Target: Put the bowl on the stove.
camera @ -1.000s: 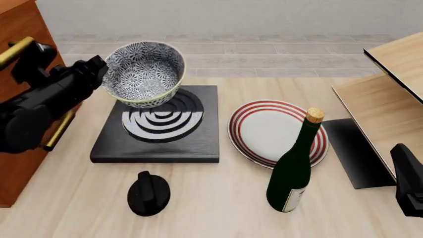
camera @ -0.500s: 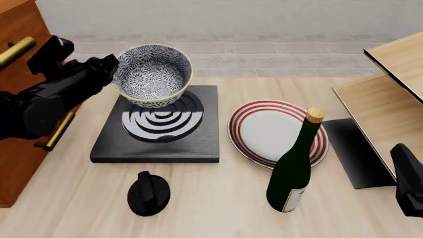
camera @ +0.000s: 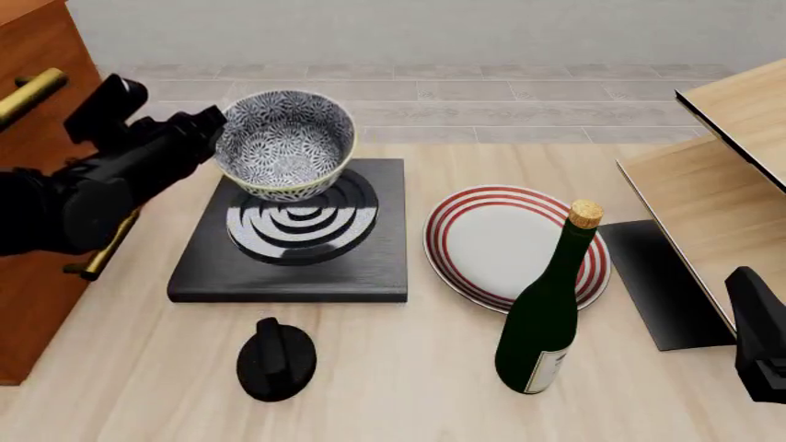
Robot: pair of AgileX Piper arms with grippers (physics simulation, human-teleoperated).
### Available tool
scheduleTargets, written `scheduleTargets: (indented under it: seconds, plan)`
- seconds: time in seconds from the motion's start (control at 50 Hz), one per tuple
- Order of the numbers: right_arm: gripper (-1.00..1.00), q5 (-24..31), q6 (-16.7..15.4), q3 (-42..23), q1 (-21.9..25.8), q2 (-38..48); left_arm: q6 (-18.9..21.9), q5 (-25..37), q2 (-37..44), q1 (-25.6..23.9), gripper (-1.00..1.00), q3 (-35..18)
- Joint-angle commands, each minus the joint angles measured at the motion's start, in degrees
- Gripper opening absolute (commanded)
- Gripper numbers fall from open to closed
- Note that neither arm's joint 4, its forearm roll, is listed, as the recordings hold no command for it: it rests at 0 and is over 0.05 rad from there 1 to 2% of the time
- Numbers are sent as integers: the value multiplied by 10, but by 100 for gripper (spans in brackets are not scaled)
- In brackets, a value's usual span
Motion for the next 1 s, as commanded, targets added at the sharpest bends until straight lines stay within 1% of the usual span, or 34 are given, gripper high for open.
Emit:
scheduleTargets:
  seconds: [0.02,0.24,0.52,0.74,0.8,1.0]
  plan:
    - [100,0,0,0,0,0,-4,-18,19,5,-100,-2]
    - [100,0,0,0,0,0,-2,-31,52,-1,-100,-9]
    - [100,0,0,0,0,0,2,-37,63,-9,-100,-11]
    - [100,0,0,0,0,0,5,-46,81,-3,-100,-13]
    - [100,0,0,0,0,0,12,-50,93,3,-100,-15]
    - [100,0,0,0,0,0,20,-52,95,4,-100,-13]
